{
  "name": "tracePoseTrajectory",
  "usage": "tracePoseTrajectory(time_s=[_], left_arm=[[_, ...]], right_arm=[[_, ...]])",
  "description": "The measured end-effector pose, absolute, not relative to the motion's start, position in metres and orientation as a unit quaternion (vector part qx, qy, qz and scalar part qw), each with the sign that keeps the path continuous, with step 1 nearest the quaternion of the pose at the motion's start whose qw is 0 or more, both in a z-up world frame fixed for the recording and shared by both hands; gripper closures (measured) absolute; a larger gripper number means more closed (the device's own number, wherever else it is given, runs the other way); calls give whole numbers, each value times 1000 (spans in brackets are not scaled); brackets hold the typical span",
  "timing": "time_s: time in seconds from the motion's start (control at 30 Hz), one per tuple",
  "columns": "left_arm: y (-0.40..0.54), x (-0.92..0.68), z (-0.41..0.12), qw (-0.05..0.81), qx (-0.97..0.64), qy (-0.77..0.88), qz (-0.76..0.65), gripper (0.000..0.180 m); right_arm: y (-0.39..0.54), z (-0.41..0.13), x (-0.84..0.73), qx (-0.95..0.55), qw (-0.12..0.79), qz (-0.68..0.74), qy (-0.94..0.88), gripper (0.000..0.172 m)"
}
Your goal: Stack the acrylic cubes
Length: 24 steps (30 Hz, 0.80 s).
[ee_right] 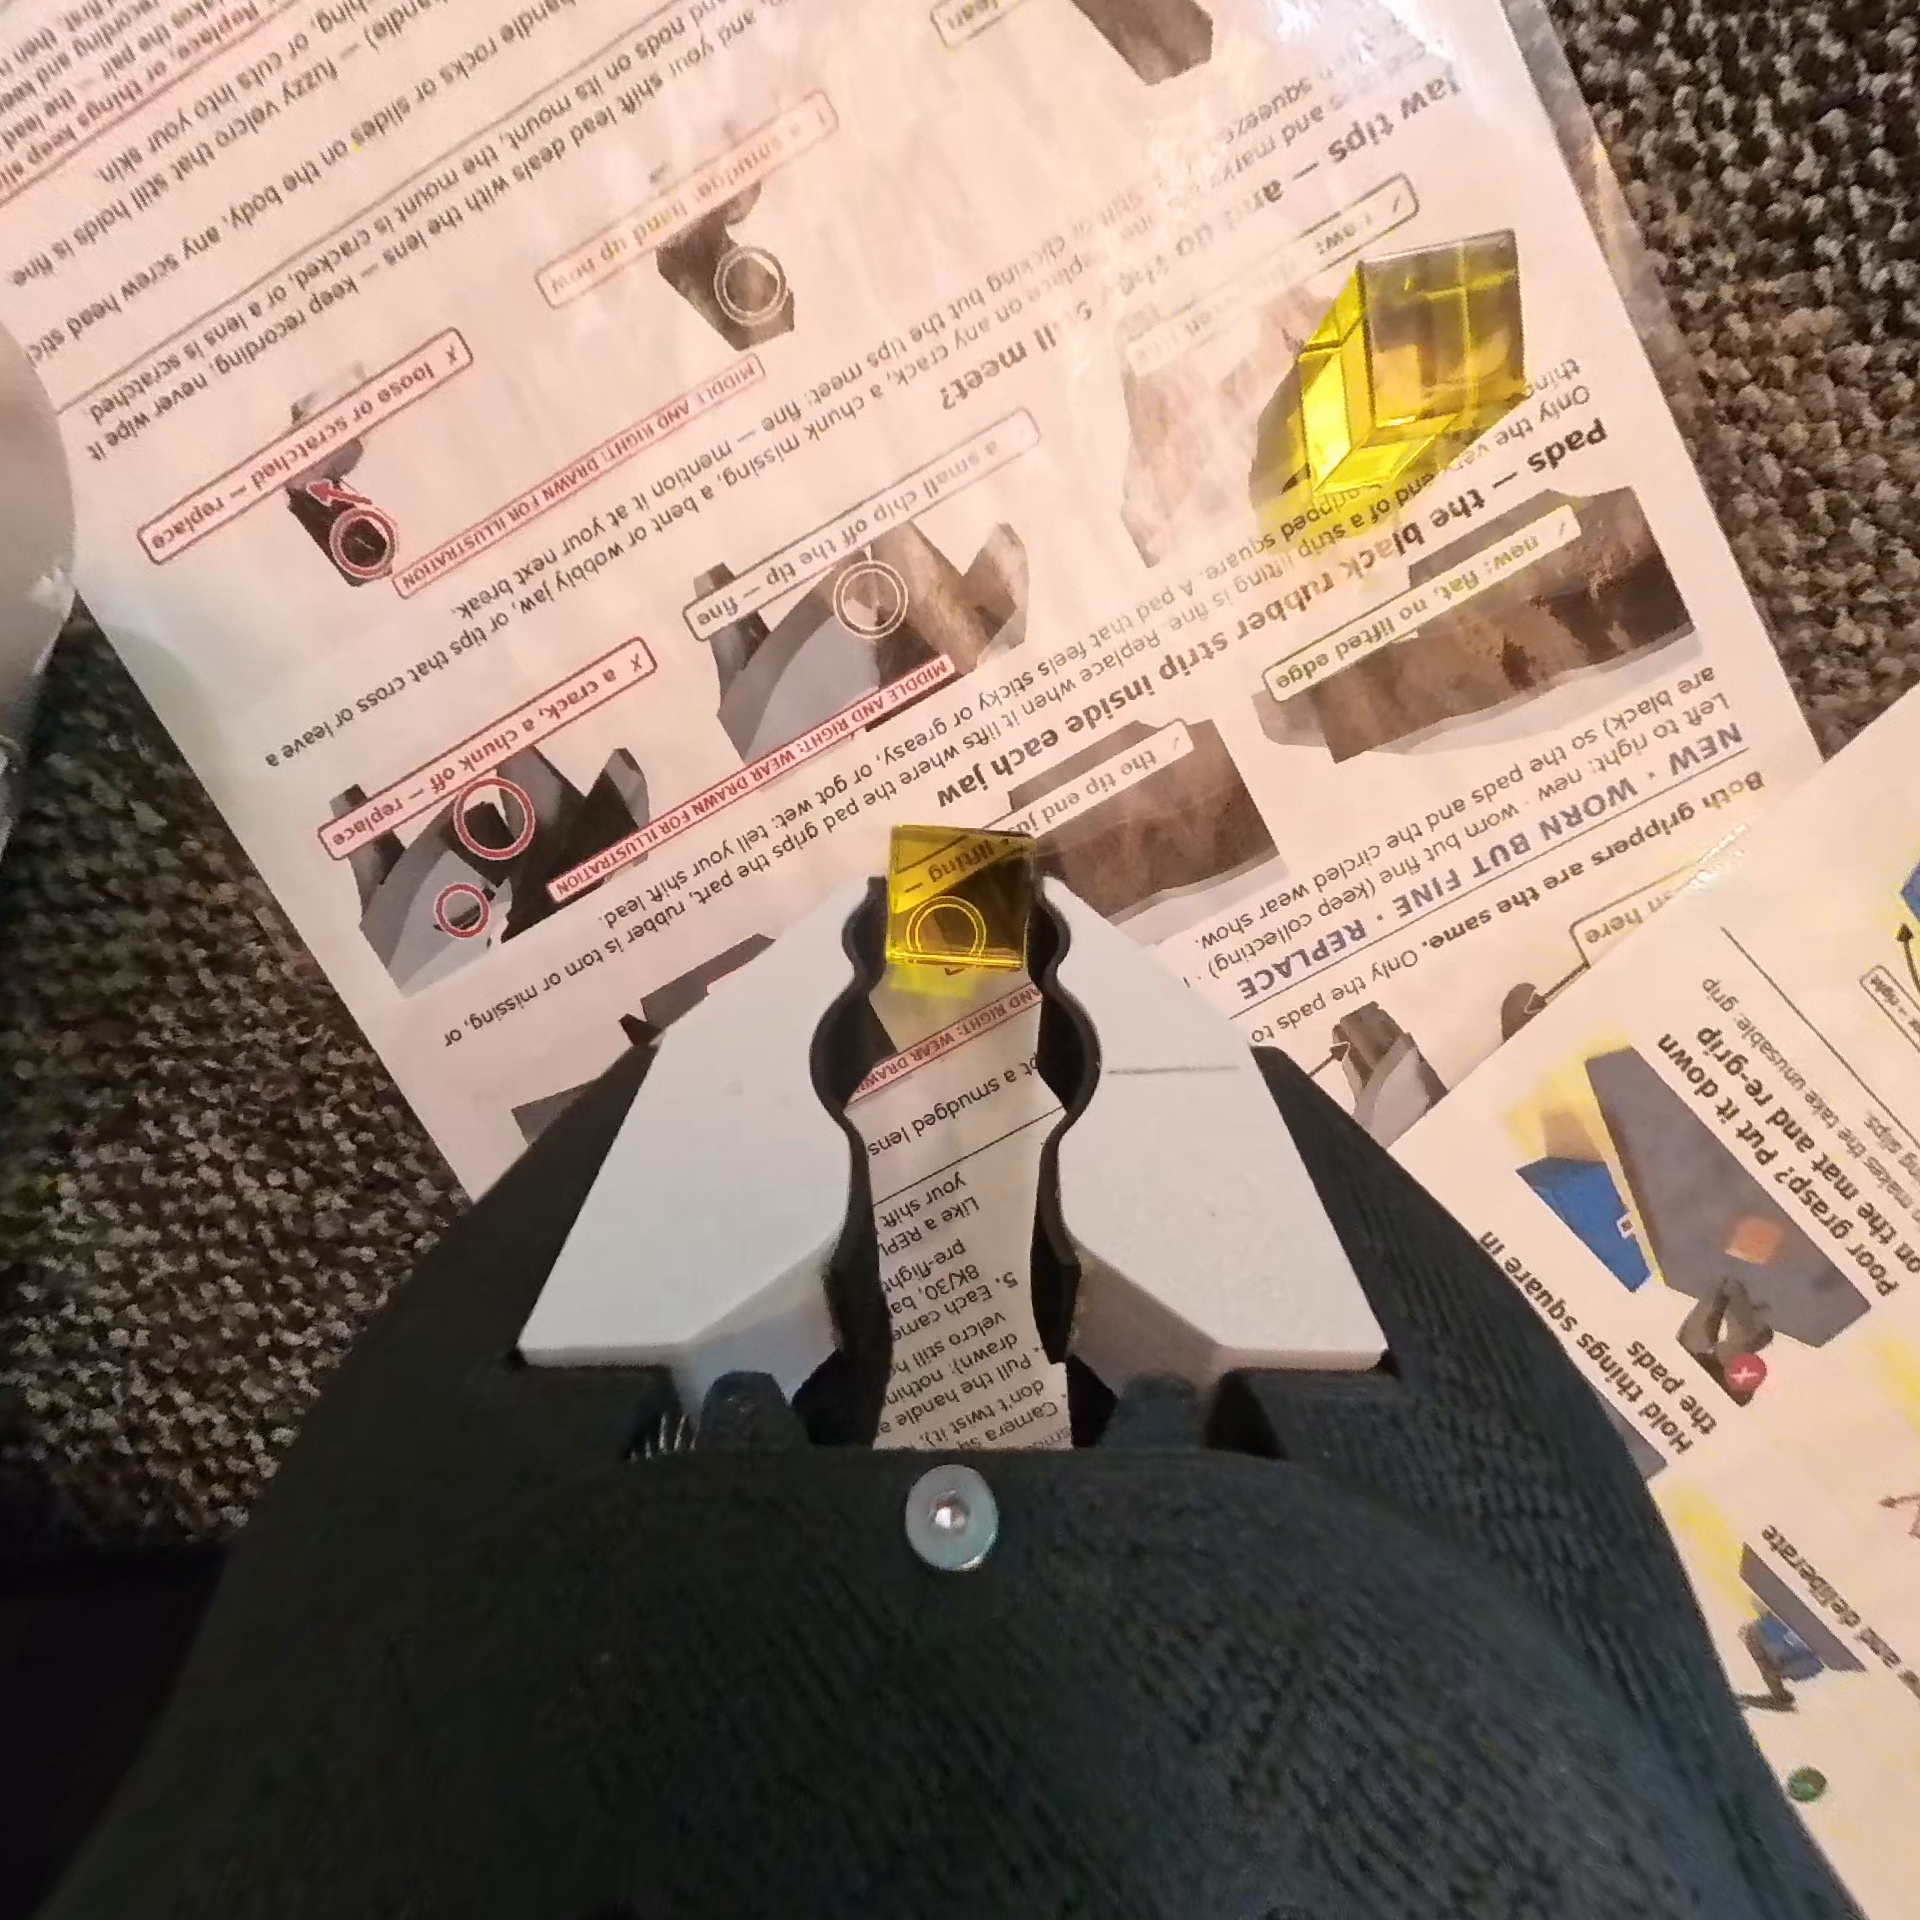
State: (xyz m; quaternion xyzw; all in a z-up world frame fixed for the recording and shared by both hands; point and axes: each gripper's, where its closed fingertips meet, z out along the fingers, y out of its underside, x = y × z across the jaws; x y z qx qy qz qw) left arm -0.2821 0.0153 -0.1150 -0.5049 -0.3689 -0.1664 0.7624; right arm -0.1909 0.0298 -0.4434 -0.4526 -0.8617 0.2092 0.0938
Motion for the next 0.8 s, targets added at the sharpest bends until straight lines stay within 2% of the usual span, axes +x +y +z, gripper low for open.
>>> tracePoseTrajectory(time_s=[0.17,0.37,0.57,0.8], left_arm=[[16,-282,-115,763,-505,-368,-167,125],[17,-281,-115,762,-507,-367,-167,125],[19,-279,-117,760,-511,-365,-168,125],[23,-278,-119,757,-518,-363,-166,125]], right_arm=[[35,-434,-186,-448,85,211,-865,147],[67,-394,-170,-431,83,235,-868,147],[126,-349,-153,-421,88,250,-867,147],[196,-334,-129,-386,90,232,-888,147]])
